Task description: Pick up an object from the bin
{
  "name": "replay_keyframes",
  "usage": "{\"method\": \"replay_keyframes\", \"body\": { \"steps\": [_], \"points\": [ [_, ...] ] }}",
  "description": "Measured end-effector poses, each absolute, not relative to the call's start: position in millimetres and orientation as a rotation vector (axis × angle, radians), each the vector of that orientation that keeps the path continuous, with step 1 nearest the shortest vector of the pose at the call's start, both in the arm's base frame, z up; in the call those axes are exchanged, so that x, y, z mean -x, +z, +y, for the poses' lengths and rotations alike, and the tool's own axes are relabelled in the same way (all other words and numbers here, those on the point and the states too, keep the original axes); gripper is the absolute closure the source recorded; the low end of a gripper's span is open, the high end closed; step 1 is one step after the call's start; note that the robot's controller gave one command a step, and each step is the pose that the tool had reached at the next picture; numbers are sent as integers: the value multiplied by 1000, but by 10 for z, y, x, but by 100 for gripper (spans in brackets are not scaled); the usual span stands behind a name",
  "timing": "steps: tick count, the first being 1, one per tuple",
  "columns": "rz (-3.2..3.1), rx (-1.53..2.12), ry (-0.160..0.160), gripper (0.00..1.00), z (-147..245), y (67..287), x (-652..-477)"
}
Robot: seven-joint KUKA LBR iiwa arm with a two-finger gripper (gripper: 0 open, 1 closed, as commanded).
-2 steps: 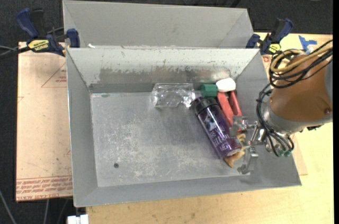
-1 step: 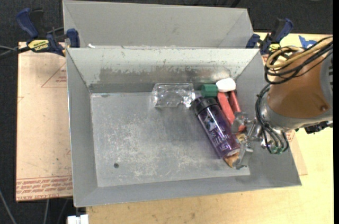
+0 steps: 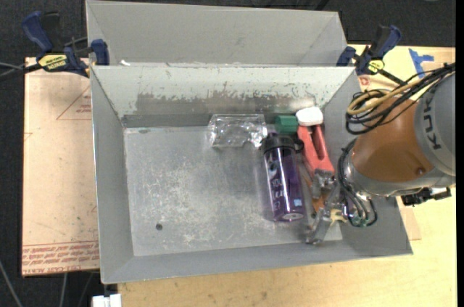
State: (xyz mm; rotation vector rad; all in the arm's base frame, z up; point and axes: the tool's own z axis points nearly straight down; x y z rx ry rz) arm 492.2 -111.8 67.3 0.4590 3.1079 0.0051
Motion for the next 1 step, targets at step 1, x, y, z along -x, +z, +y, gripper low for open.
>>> {"method": "replay_keyframes", "body": {
  "steps": [1],
  "points": [
    [3095, -554, 6, 100, -1059, 691, -4920]
  ]
}}
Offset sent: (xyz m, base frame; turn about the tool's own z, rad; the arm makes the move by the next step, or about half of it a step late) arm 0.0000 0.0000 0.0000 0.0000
